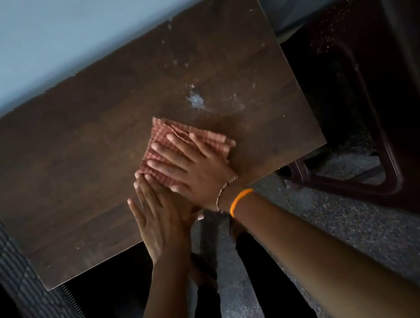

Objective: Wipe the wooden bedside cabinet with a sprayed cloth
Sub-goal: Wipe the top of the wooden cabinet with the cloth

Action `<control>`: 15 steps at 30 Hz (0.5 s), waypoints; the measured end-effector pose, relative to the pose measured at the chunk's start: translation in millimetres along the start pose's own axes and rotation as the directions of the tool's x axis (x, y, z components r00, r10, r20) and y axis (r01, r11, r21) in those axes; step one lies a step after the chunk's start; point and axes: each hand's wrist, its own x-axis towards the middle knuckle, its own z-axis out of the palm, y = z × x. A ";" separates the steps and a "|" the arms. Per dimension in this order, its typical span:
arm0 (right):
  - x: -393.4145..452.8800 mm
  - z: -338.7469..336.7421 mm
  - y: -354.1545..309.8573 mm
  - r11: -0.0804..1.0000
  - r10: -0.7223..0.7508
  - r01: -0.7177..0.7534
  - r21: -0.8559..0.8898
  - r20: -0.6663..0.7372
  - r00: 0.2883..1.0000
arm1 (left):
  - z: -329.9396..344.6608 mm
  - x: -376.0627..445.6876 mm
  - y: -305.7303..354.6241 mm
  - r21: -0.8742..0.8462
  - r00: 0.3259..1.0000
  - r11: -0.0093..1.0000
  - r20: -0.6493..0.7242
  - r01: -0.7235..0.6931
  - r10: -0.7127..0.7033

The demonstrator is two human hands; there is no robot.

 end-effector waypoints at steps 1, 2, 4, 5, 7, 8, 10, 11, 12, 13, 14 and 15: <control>7.9 -2.6 16.1 0.999 -0.045 0.046 -0.016 0.004 0.999 | -2.3 -1.2 -1.4 0.015 0.999 1.000 0.034 0.007 -0.007; 13.1 -5.2 32.2 0.999 -0.032 0.032 -0.019 -0.006 0.999 | -4.1 -2.0 -2.1 0.023 0.999 1.000 0.046 -0.009 0.008; 16.3 -10.2 63.9 0.993 0.120 -0.120 0.013 -0.057 0.991 | -11.0 0.0 2.0 0.016 0.996 0.997 0.049 -0.070 0.069; 13.5 -12.8 79.6 0.978 0.210 -0.208 0.032 -0.082 0.974 | -14.7 2.7 6.5 0.016 0.993 0.994 0.045 -0.110 0.109; -0.1 -16.9 111.3 0.939 0.344 -0.341 0.048 -0.085 0.935 | -18.9 10.3 16.1 0.037 0.988 0.988 0.050 -0.150 0.148; -9.5 -18.8 124.8 0.914 0.406 -0.404 0.049 -0.062 0.912 | -22.7 15.2 21.5 0.048 0.988 0.988 0.052 -0.147 0.144; -28.3 -20.6 137.5 0.837 0.545 -0.543 0.058 -0.022 0.838 | -29.9 23.9 30.3 0.059 0.991 0.991 0.058 -0.124 0.120; -36.4 -20.1 134.2 0.779 0.625 -0.622 0.077 -0.008 0.781 | -33.1 26.8 33.6 0.065 0.990 0.992 0.098 -0.108 0.101; -43.0 -18.0 124.1 0.708 0.703 -0.699 0.099 0.003 0.712 | -33.8 29.6 36.4 0.065 0.986 0.993 0.139 -0.097 0.087; -46.8 -15.3 109.7 0.636 0.767 -0.763 0.111 0.012 0.641 | -34.7 31.7 38.2 0.077 0.983 0.993 0.164 -0.092 0.078; -48.8 -13.4 93.0 0.578 0.813 -0.809 0.110 0.017 0.583 | -34.9 32.7 38.9 0.097 0.982 0.991 0.176 -0.093 0.074; -48.2 -11.6 76.1 0.551 0.831 -0.828 0.104 0.015 0.556 | -35.0 32.6 39.5 0.108 0.981 0.990 0.182 -0.095 0.074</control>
